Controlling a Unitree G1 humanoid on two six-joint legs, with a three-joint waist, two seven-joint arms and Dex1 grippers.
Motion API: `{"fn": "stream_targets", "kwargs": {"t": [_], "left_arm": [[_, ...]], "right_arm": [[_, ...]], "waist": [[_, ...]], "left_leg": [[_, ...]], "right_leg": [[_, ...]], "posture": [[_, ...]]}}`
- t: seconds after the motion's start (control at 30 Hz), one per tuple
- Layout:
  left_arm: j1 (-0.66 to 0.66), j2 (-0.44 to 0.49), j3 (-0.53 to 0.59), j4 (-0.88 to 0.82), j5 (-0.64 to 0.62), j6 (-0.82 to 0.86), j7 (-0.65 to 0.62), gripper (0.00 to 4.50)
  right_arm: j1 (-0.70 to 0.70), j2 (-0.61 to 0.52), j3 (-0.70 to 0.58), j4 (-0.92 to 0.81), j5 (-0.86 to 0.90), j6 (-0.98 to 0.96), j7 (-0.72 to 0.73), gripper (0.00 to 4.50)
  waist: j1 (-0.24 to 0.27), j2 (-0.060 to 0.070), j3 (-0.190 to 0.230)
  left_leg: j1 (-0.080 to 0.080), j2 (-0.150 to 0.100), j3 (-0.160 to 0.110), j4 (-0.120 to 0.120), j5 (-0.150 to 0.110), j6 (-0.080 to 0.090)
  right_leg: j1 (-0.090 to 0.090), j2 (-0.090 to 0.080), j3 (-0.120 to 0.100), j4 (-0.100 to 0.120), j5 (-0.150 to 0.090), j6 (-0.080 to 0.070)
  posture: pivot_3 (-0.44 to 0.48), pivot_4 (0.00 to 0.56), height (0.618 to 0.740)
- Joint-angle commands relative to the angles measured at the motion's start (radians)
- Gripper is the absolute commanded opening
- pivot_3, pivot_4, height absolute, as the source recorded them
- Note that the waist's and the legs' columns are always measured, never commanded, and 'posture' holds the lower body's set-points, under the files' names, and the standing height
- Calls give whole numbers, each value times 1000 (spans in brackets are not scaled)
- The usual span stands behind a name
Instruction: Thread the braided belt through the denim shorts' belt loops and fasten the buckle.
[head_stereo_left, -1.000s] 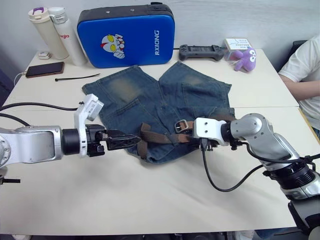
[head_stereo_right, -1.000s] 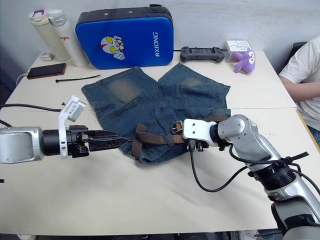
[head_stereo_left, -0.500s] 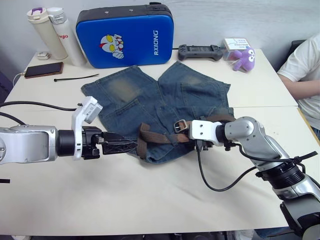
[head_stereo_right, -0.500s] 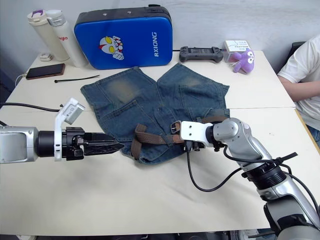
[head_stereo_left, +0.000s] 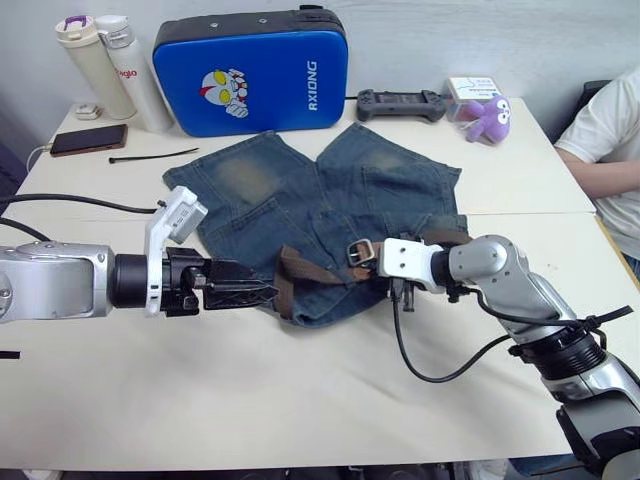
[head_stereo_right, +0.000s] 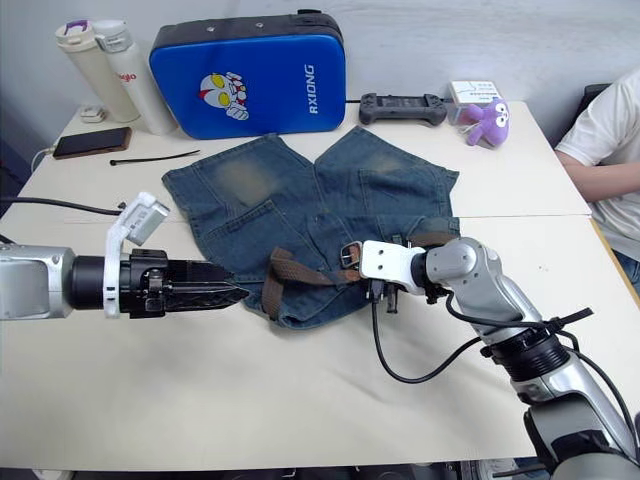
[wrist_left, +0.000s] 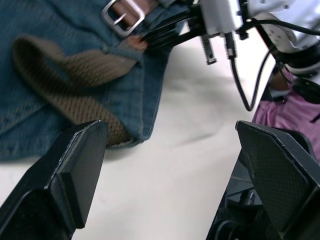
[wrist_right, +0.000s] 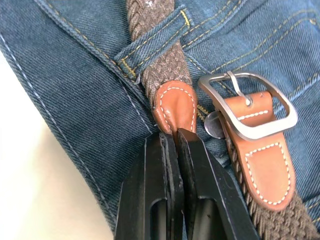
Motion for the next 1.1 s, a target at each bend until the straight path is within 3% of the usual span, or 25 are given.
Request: {"fn": "stream_targets", "kwargs": {"t": [0.03, 0.13, 0.2, 0.37, 0.5, 0.6, 0.9, 1.1], "left_arm": [[-50, -71, -23, -28, 108, -40, -49, 4239], [-83, -144, -72, -48, 218, -45, -86, 3274], [-93, -168, -115, -86, 286, -30, -146, 2260], [-68, -121, -117, -5, 516, -66, -292, 40], [-22, -78, -120, 51, 637, -97, -435, 40], [-7, -127, -143, -6, 635, -78, -489, 40], [9, -305, -167, -10, 745, -58, -398, 40], [37, -414, -260, -42, 867, -66, -348, 40]], "right_arm": [[-9, -12, -54, -99, 65, 102, 29, 13], [-17, -12, -68, -136, 88, 154, 26, 0], [-18, -10, -73, -153, 96, 178, 18, 0], [-3, -30, -86, -198, 106, 234, 0, 0], [8, -52, -95, -228, 113, 277, -17, 0], [13, -59, -99, -239, 117, 292, -32, 0], [29, -78, -108, -272, 139, 329, -73, 0], [40, -92, -115, -295, 152, 353, -93, 0]], "waist": [[1, 0, 0], [1, 0, 0], [-1, 0, 0], [-3, 0, 0], [-1, 0, 0], [2, 0, 0], [-1, 0, 0], [2, 0, 0]], "left_leg": [[0, 0, 0, 0, 0, 0], [0, 0, 0, 0, 0, 0], [-1, 0, 0, 0, 0, 0], [-1, 0, 1, -1, 0, -1], [-1, 0, 1, -2, 1, -1], [-1, 0, 1, -2, 0, 0], [-2, -1, 0, 0, 0, 1], [-3, -1, 0, 1, -1, 2]], "right_leg": [[0, 0, 0, 0, 0, 0], [0, 0, 0, 0, 0, 0], [-1, 0, 0, 0, 0, 0], [-2, 1, 1, 1, 0, 0], [-3, 1, 1, 1, 0, -1], [-2, 0, 1, 0, 0, -1], [-3, 0, 1, 2, 0, 0], [-2, 0, 1, 2, 0, 0]], "posture": [[0, 150, 740], [0, 150, 740], [0, 150, 740], [0, 150, 740], [0, 150, 740], [0, 150, 740], [0, 150, 740], [0, 150, 740]]}}
